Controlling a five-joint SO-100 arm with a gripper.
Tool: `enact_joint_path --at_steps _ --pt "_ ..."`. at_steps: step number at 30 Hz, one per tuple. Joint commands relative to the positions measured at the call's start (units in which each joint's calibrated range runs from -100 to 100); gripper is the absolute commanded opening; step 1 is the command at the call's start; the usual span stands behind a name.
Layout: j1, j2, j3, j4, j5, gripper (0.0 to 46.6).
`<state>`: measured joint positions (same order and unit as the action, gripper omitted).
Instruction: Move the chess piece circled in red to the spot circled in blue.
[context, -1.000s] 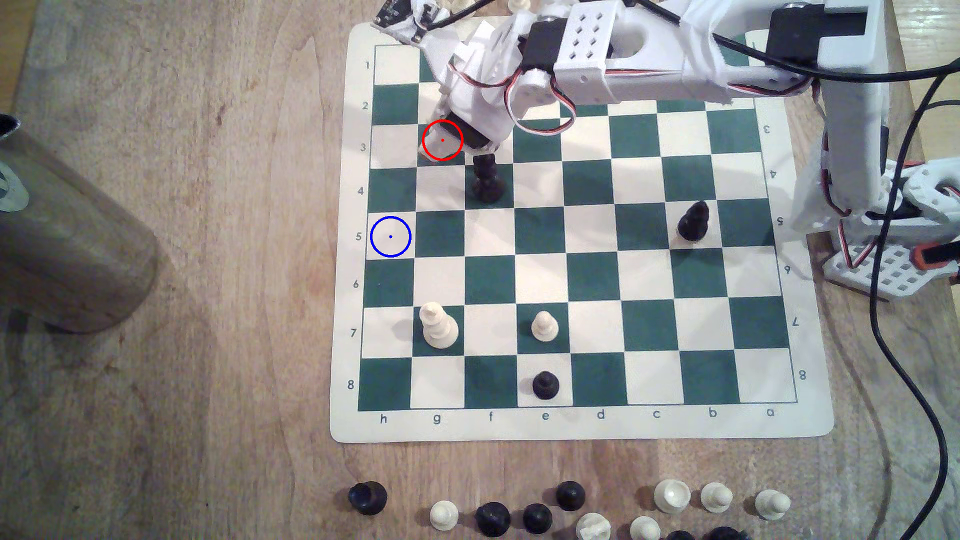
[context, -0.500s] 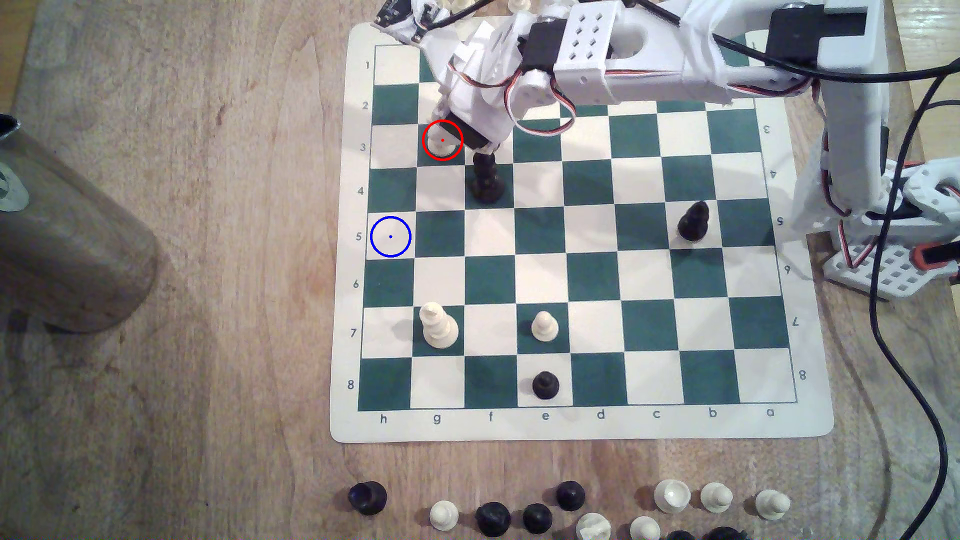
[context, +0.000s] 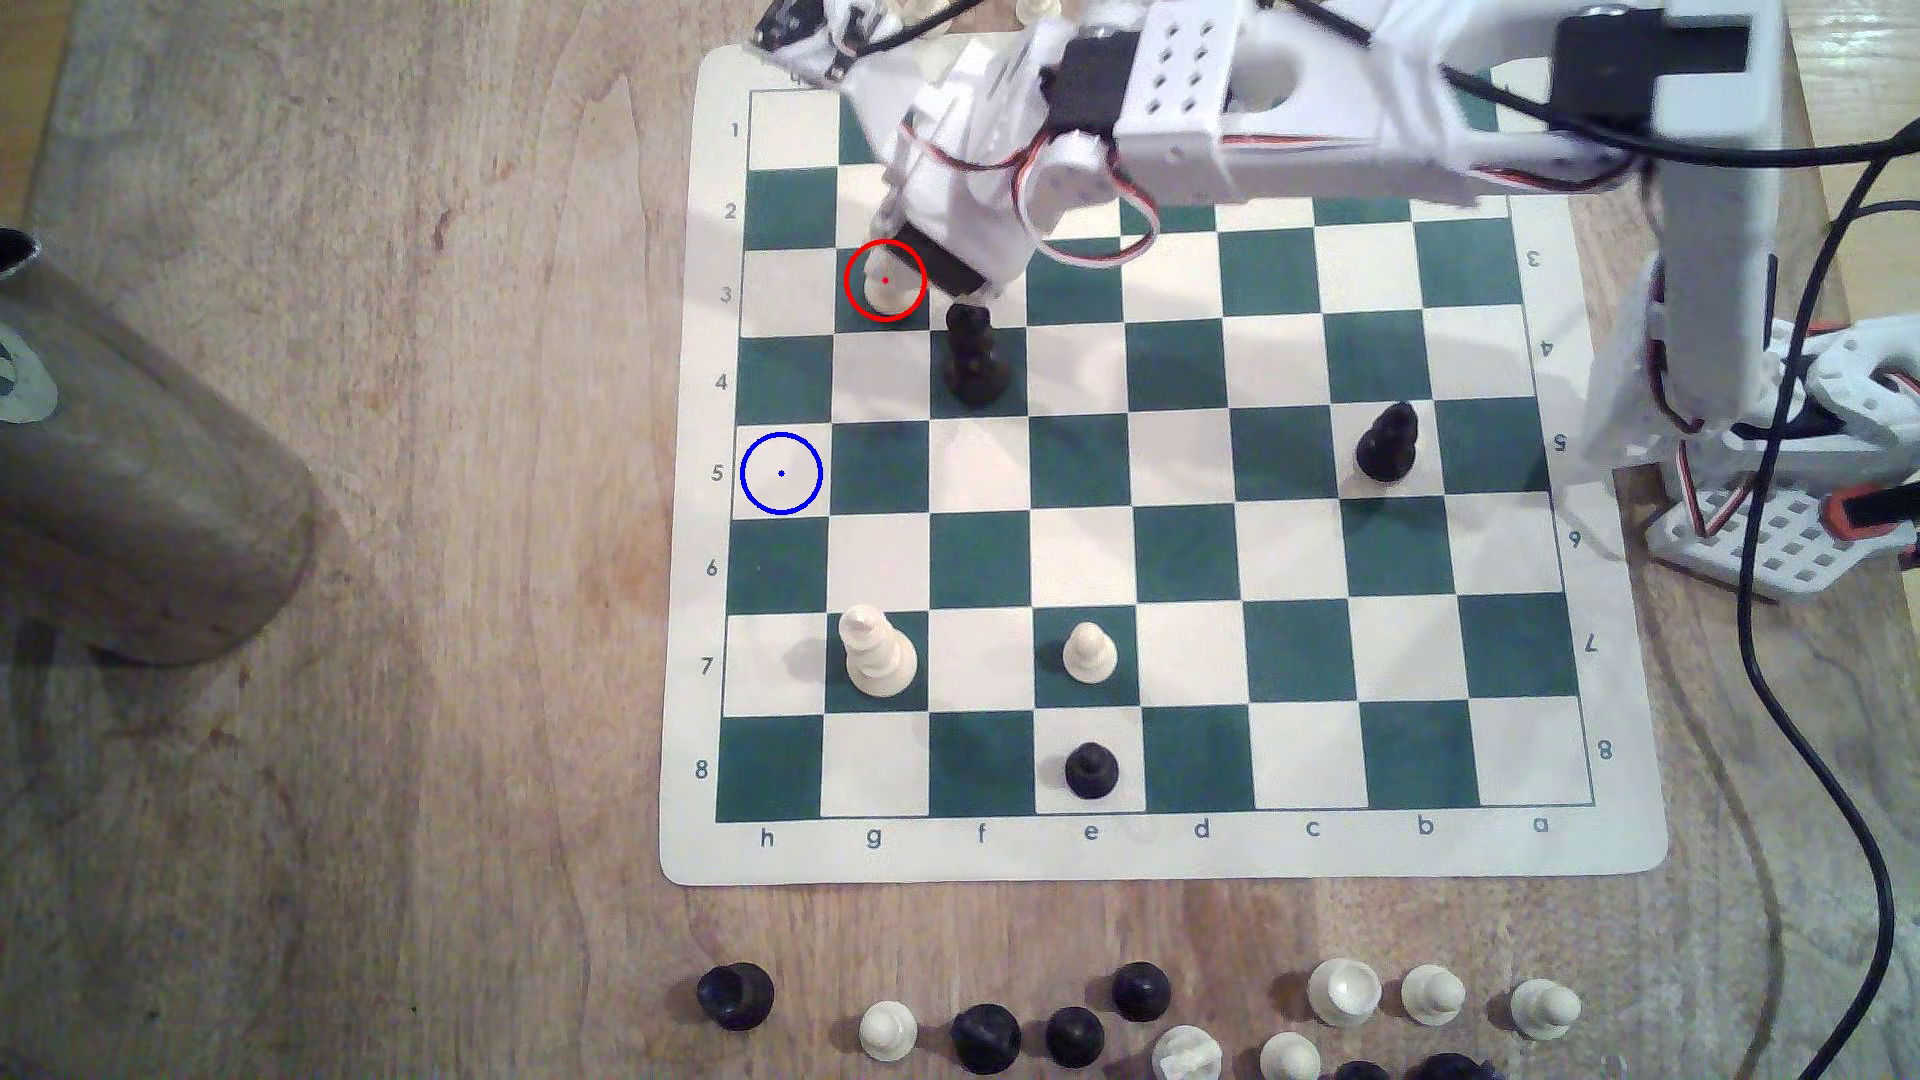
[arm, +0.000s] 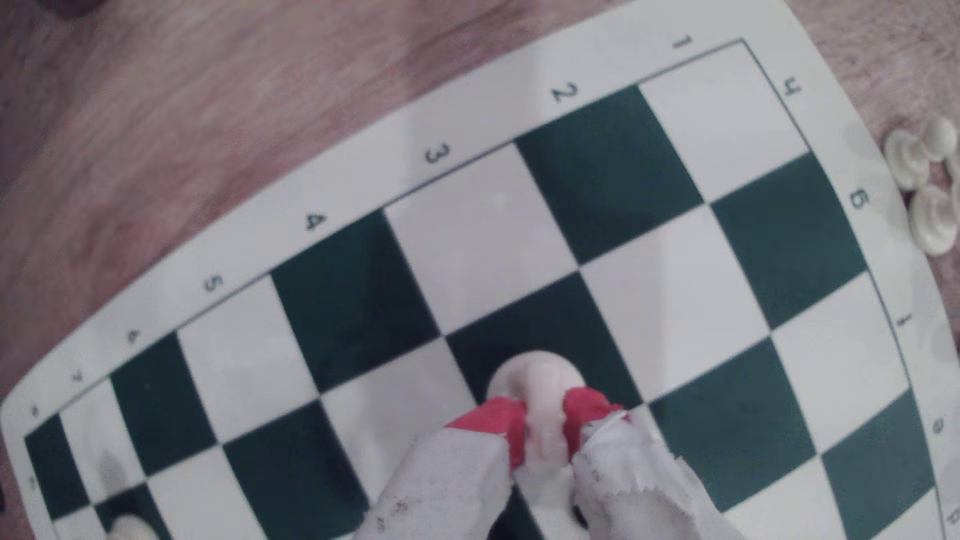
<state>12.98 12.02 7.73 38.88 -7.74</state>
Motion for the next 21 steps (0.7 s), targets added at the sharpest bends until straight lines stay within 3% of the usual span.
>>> enact_joint_path --at_steps 1,8,12,21 --pt "-0.11 -14.40 -4.92 3.13 -0.05 0.4" --pt "-2.54 -20.77 -5.91 6.82 -0.05 0.4" --pt "-6.60 -22.80 -5.91 7.88 -0.05 0.4" --pt "-13.25 -17.80 -5.91 4.60 -0.10 0.4"
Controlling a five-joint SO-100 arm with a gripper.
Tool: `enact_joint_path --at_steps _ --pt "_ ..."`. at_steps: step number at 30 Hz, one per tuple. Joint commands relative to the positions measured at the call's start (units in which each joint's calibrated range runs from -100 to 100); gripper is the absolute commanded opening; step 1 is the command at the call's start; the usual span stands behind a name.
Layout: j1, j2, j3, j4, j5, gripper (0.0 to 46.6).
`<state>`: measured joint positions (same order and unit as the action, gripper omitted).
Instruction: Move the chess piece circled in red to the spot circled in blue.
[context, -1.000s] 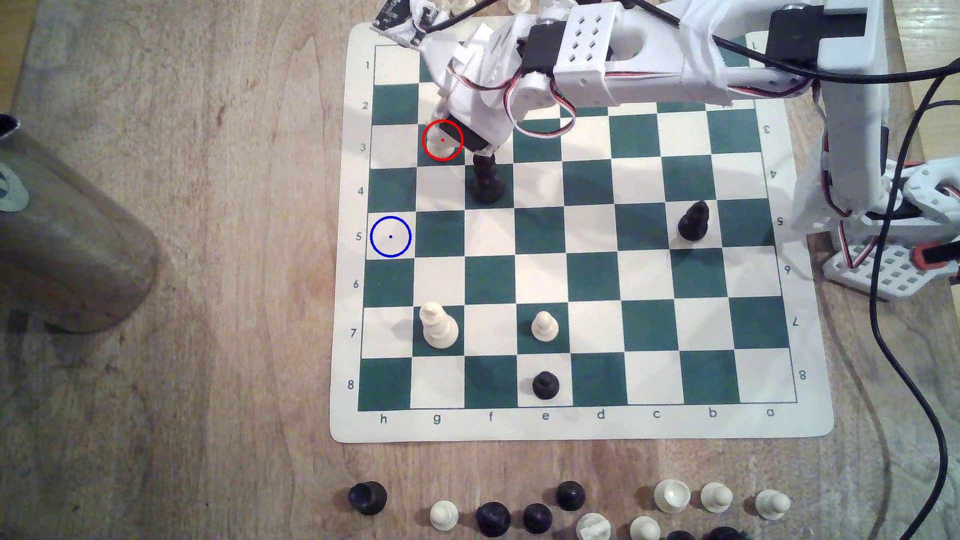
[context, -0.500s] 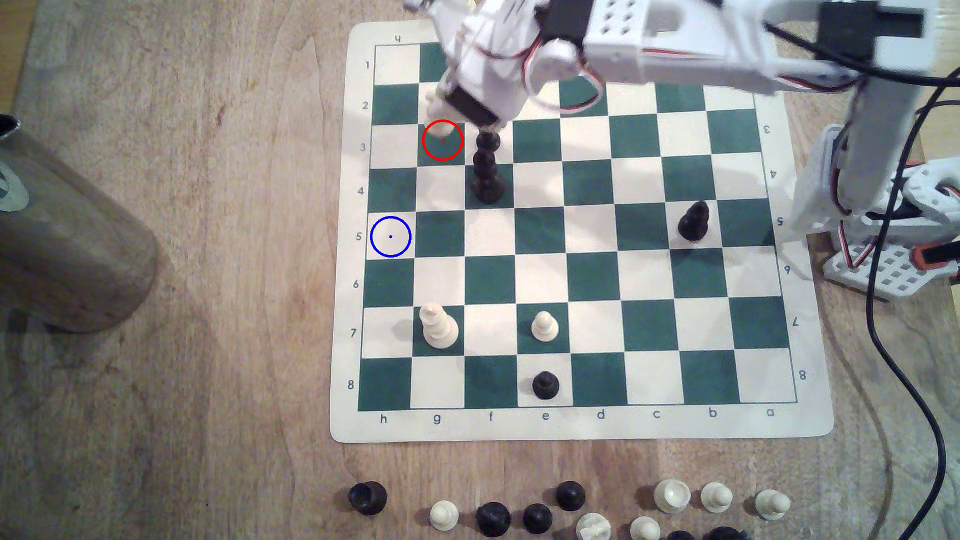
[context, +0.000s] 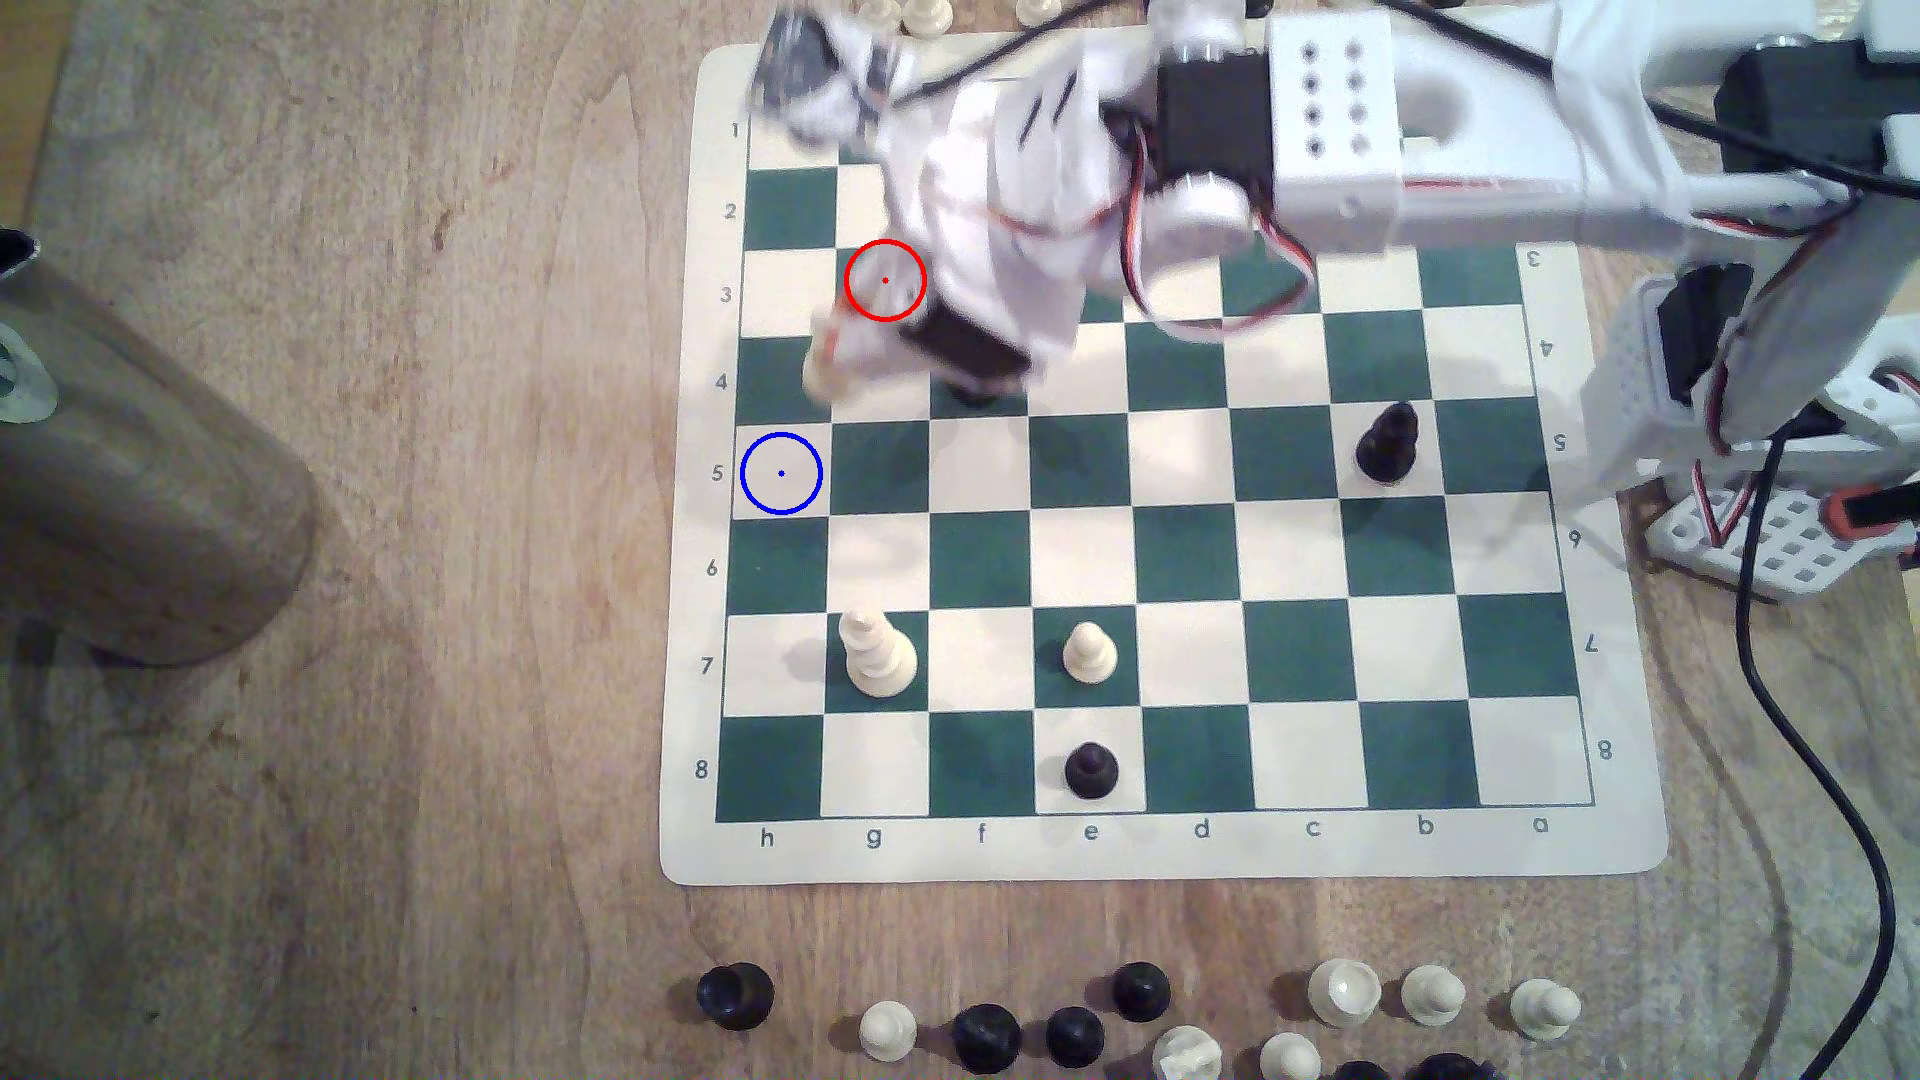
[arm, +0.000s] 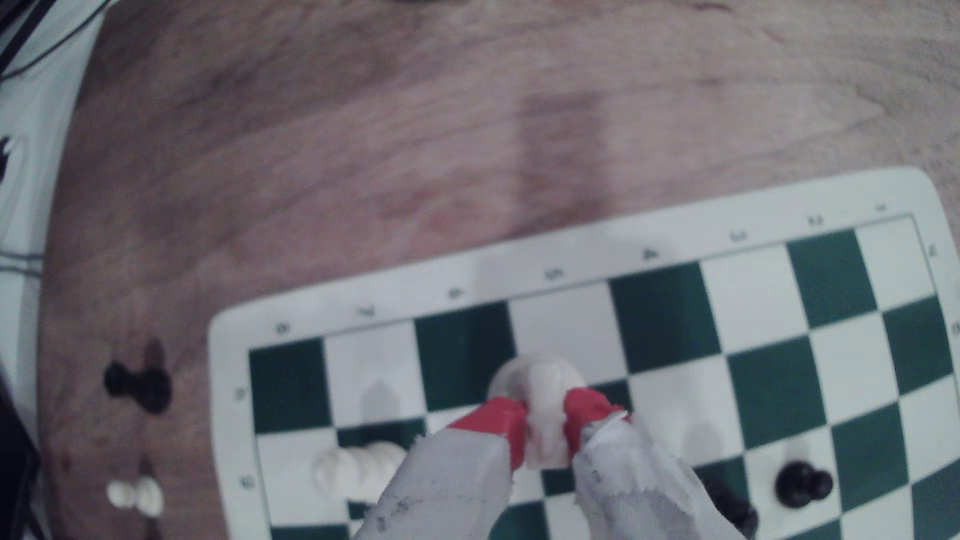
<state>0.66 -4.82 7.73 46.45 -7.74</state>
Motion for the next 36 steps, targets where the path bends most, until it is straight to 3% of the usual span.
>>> enact_joint_path --at_steps 1,19,36 --pt "-1.17 1.00 -5.91 -4.69 -0.10 0.4" --pt "0.94 17.47 -6.91 -19.18 -0.05 0.4" --pt "1.41 22.39 -7.09 -23.03 0.15 0.4"
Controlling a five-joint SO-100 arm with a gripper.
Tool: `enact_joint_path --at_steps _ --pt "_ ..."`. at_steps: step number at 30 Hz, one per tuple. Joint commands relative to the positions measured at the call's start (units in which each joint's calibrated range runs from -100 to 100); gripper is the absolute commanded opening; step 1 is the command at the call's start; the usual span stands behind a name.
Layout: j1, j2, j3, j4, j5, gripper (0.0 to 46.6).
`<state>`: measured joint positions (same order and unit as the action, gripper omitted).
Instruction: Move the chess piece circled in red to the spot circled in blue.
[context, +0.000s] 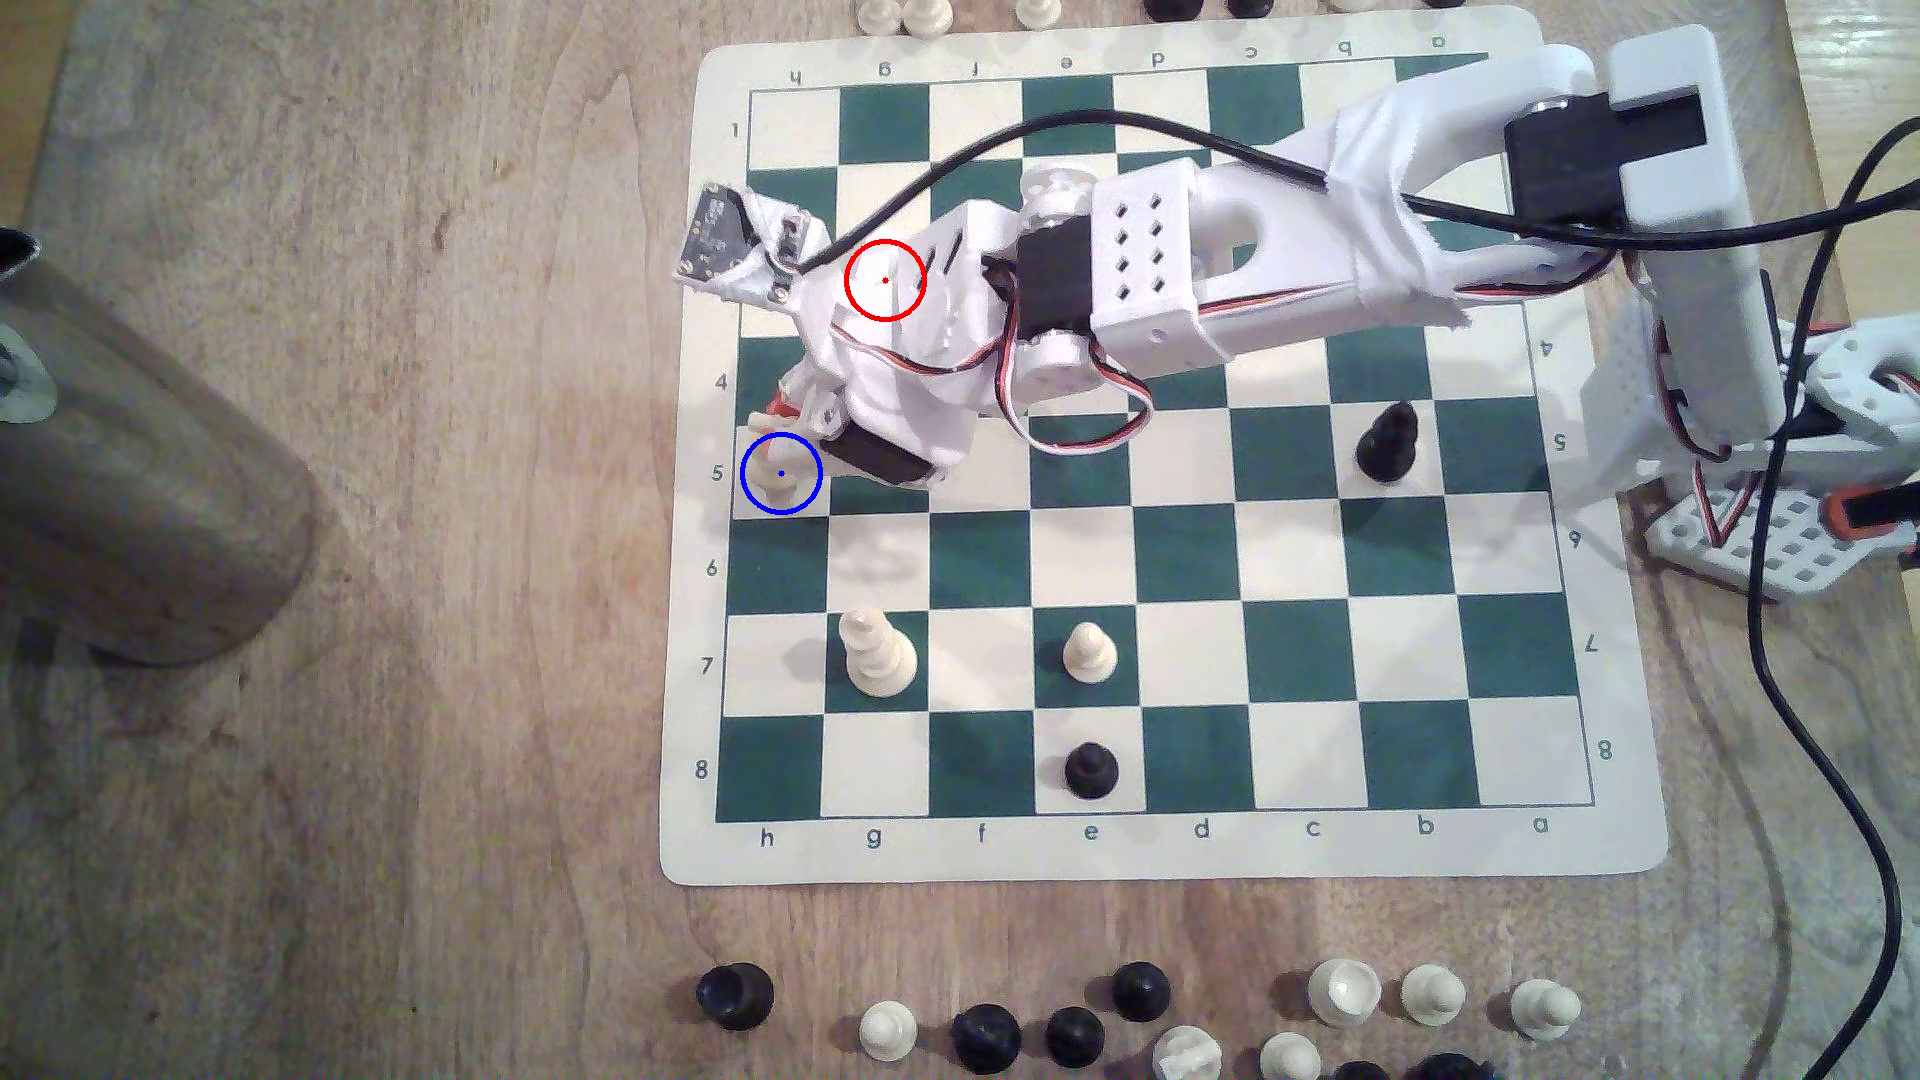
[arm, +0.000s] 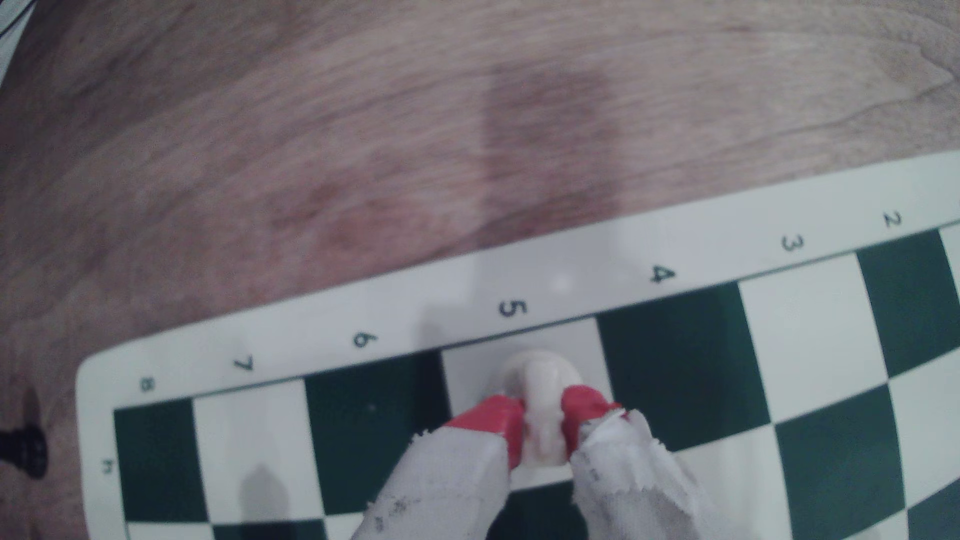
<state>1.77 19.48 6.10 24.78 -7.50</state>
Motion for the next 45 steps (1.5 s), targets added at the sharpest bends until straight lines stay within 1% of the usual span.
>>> enact_joint_path --at_steps 1,21,22,24,27,29,32,39,41,45 --pt "0.30 -1.82 -5.47 -1.36 -0.05 0.4" --pt "-0.40 -0.47 -4.83 -0.95 0.00 0.4" --pt "-0.40 -0.38 -4.83 -0.87 0.00 1.2" --pt "-0.48 -0.38 -4.83 -0.78 0.05 8.1" --pt "-0.32 -0.47 -4.56 0.12 -0.05 16.2" --pt "-0.09 -0.55 -4.38 0.03 -0.20 19.3" --pt "0.07 -0.72 -4.38 0.12 -0.29 21.0" --pt "0.38 -2.16 -4.38 1.26 -0.10 21.9" --pt "0.38 -2.84 -4.38 1.67 -0.24 23.1" --pt "0.38 -4.46 -4.38 3.39 -0.10 23.2"
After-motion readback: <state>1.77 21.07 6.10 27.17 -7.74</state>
